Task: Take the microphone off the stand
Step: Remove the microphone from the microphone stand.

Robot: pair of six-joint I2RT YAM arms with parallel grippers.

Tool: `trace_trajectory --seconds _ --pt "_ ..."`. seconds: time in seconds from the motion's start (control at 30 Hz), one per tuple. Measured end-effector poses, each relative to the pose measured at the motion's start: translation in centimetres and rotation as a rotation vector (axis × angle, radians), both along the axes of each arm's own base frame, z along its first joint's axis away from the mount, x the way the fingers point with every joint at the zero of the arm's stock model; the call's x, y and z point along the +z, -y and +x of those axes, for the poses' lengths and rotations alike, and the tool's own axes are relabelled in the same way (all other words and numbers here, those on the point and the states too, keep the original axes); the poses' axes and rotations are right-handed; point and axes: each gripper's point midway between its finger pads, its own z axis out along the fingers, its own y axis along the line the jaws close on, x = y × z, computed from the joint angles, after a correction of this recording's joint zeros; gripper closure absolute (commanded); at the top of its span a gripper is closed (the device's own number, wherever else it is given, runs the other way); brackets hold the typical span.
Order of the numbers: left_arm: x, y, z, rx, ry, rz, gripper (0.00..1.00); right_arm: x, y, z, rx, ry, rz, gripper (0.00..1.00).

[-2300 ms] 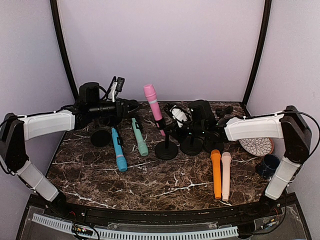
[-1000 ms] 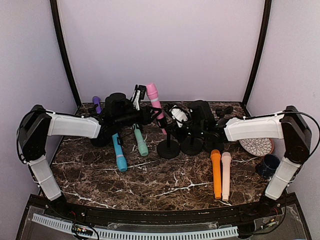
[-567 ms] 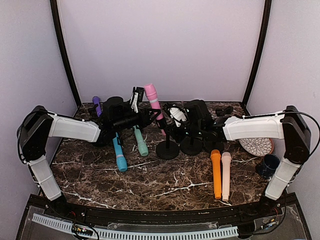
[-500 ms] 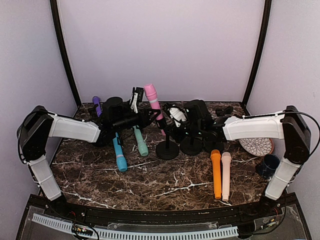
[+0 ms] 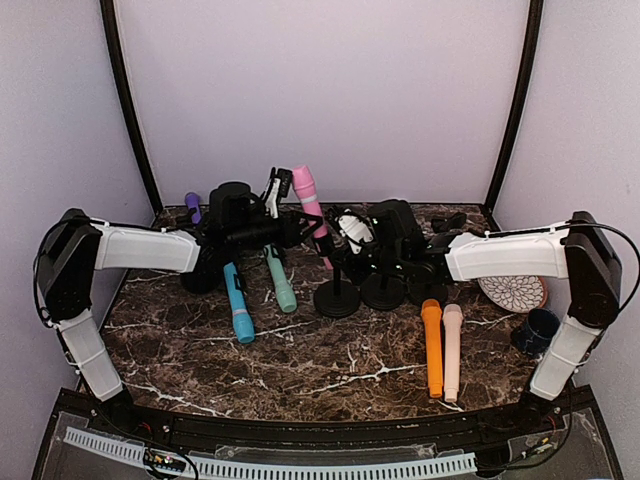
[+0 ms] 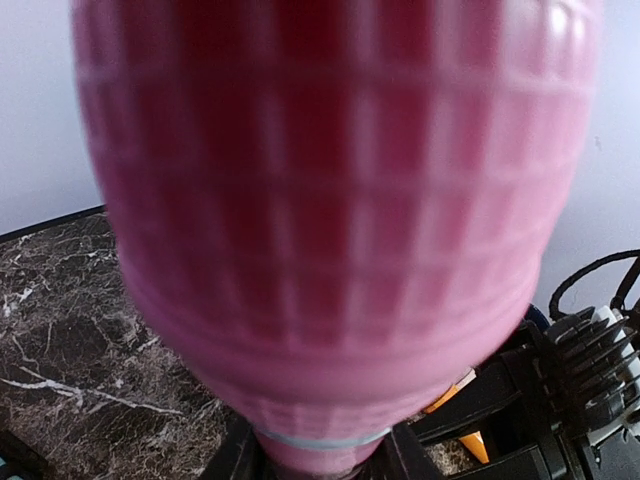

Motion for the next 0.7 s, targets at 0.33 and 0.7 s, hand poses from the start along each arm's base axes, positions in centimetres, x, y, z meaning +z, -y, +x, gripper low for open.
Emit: trace_trajectory --seconds 0.33,0.7 --pt "0.0 -0.2 -0.1 -0.034 0.007 -0.001 1.0 0.1 0.0 0.0 -0.022 -0.005 0.009 1.0" --pt "0.0 -2.0 -1.6 -0.06 0.152 -0.054 1.0 -0.1 -1.7 -0.3 0.008 -0.04 0.01 1.0"
